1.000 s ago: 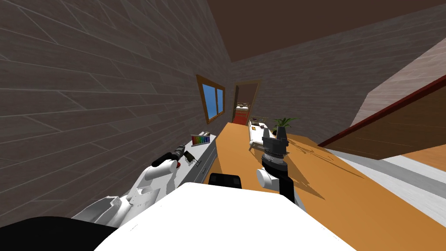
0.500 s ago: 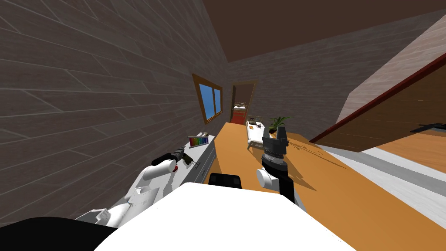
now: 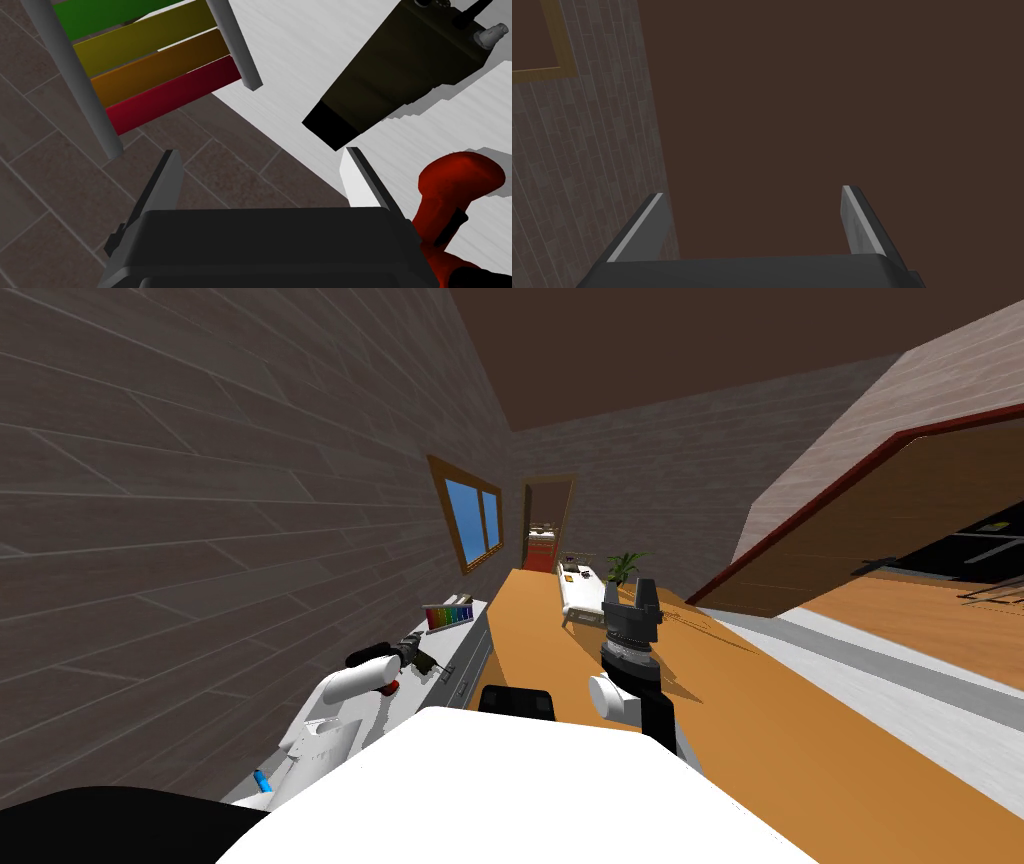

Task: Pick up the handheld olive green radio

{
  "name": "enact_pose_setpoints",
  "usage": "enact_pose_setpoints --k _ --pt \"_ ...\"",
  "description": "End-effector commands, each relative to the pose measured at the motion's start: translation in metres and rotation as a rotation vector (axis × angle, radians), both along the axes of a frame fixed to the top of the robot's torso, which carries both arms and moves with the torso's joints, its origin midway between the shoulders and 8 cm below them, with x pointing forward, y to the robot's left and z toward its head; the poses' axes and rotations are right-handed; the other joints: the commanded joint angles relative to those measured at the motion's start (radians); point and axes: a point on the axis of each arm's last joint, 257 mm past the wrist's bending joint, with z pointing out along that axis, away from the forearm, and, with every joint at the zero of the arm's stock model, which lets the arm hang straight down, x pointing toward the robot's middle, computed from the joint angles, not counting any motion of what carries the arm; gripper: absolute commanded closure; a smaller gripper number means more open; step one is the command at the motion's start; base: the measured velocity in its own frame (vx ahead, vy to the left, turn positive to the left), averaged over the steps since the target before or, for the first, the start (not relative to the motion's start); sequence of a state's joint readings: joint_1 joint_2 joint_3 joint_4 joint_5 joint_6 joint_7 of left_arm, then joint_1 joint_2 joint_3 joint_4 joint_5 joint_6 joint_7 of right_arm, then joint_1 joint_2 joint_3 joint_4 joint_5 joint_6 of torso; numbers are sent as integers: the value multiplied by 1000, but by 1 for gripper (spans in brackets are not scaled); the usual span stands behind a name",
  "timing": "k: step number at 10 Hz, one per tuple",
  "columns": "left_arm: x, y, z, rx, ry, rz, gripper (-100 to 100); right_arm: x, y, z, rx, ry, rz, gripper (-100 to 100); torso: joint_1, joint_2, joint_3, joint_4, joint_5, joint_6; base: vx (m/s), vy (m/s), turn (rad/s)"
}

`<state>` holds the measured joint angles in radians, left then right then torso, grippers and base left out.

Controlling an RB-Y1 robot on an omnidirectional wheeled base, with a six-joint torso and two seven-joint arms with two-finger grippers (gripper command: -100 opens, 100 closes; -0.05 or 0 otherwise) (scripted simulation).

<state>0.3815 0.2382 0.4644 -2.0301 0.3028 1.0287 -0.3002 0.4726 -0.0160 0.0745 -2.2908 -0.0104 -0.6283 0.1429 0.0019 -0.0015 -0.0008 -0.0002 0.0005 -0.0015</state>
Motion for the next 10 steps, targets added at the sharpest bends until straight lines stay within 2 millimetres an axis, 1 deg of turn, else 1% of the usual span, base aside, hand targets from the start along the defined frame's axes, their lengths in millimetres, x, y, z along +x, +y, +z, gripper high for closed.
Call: enact_pose_setpoints --k 1,2,3,4,5,6,7,10 --pt "-16 3 -15 -27 60 15 -100 0 0 0 0 0 0 0 0 0 0 0 0 0 3 25 -226" --pt "-21 0 -20 -40 88 17 -100 0 0 0 0 0 0 0 0 0 0 0 0 1 6 31 -100" --pt "-31 4 -27 -57 122 27 -100 0 0 0 0 0 0 0 0 0 0 0 0 0 6 28 -192" --pt "-37 1 -32 -70 149 30 -100 0 0 0 0 0 0 0 0 0 0 0 0 1 5 25 -106" --pt "-47 3 -39 -88 184 38 -100 0 0 0 0 0 0 0 0 0 0 0 0 0 6 29 -179" --pt "-53 1 -43 -101 209 40 -100 0 0 0 0 0 0 0 1 0 0 0 0 0 3 29 -109" --pt "-63 2 -49 -120 244 48 -100 0 0 0 0 0 0 0 0 0 0 0 0 0 3 30 -220" --pt "-85 -3 -61 -166 327 58 -100 0 0 0 0 0 0 0 1 0 0 0 0 0 2 33 -102"
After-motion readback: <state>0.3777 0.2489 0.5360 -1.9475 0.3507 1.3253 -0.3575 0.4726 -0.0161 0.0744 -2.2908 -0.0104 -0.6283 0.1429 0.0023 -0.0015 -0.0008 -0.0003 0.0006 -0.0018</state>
